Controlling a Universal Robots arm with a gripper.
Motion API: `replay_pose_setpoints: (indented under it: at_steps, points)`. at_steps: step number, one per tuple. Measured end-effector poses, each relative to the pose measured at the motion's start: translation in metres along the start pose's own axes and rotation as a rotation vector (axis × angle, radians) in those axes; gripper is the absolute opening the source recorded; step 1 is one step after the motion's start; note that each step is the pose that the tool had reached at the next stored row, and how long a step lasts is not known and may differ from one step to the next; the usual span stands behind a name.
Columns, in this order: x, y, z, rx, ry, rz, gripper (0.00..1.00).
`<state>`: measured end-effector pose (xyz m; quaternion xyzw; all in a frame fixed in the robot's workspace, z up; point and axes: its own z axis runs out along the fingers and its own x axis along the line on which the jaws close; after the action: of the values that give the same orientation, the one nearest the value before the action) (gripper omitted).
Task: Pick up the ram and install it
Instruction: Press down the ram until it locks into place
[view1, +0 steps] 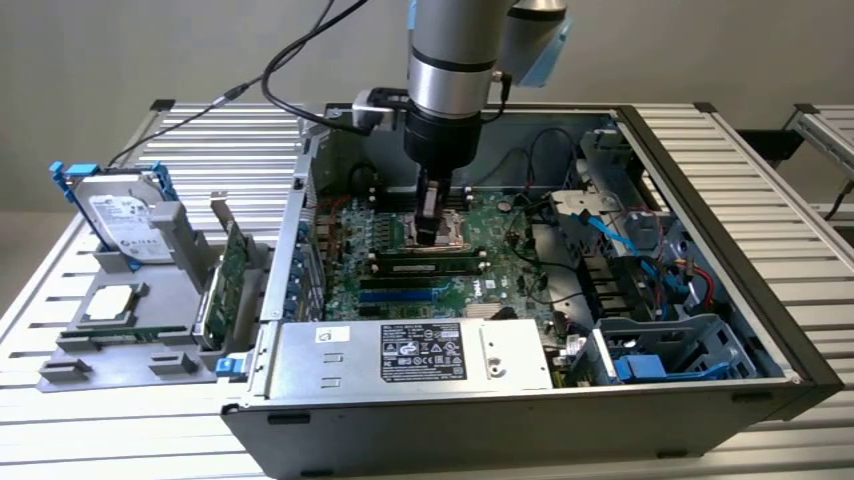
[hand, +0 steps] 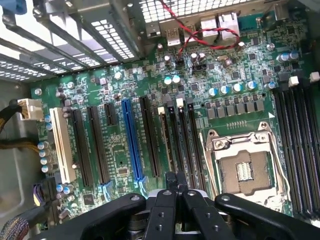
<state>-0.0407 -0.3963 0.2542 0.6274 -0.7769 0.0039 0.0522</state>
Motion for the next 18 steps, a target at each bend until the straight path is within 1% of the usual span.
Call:
replay_pose_setpoints:
  at_steps: [4,8,18]
  points:
    - [0.0,0.0,0.0,-0.0015,-0.0041,0.057,0.11]
    - [0.0,0.0,0.0002,-0.0013,-0.0082,0.106,0.11]
    - [-0.0001,0.0,0.0005,0.0041,-0.0181,0.213,0.11]
